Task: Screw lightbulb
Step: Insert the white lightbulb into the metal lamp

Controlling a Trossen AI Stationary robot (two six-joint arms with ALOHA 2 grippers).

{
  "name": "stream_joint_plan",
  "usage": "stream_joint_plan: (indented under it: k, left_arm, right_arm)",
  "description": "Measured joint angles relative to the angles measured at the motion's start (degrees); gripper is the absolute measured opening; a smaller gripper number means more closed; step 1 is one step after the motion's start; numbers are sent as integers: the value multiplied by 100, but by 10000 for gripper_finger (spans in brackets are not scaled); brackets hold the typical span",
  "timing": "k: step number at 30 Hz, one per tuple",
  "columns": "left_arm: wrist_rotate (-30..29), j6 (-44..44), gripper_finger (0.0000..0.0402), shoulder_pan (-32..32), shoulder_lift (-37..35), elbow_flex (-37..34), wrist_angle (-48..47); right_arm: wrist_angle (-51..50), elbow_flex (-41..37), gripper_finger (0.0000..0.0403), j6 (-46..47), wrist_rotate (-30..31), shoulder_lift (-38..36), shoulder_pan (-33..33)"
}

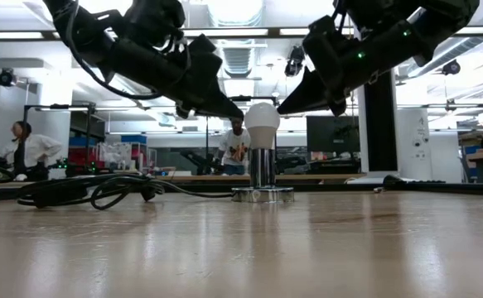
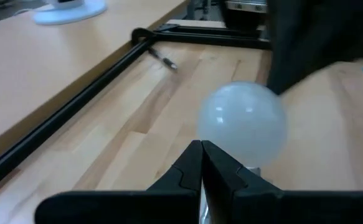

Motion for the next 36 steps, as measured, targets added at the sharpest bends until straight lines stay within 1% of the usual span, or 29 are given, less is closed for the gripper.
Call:
stream_joint_plan:
  k: [3, 6, 10, 12, 16, 19, 21, 24, 28, 31, 33, 36]
  left_arm:
    - [-2, -79, 0, -18, -35, 0, -16]
    - [142, -147, 0, -108, -86, 0, -7]
    - [911, -144, 0, -181, -96, 0, -11]
    - [1062, -135, 0, -190, -83, 0, -6]
    - [798, -12, 0, -105, 49, 0, 2]
    - [781, -8, 0, -44, 122, 0, 26]
    - [785, -30, 0, -23, 158, 0, 53]
    - [784, -30, 0, -11, 222, 0, 128]
    - [559, -50, 0, -11, 245, 0, 141]
    - [400, -52, 0, 10, 245, 0, 136]
    - [401, -54, 0, 35, 245, 0, 166]
    - [447, -54, 0, 42, 247, 0, 169]
  right_arm:
    - [-16, 0, 0, 77, 7, 0, 17]
    - [-100, 0, 0, 145, 111, 0, 12]
    - [-446, 0, 0, 156, 529, 0, 10]
    - [-472, 0, 0, 119, 641, 0, -34]
    - [-401, 0, 0, 10, 597, 20, -183]
    - [-313, 0, 0, -3, 316, 37, -252]
    - [-198, 0, 0, -80, 192, 37, -245]
    - [-129, -7, 0, -105, 190, 37, -243]
    - [-127, -7, 0, 41, 56, 37, -241]
    - [-130, -7, 0, 162, -160, 37, -187]
    - [-101, -7, 0, 194, -263, 42, -115]
    - [-107, -7, 0, 237, -260, 46, -27]
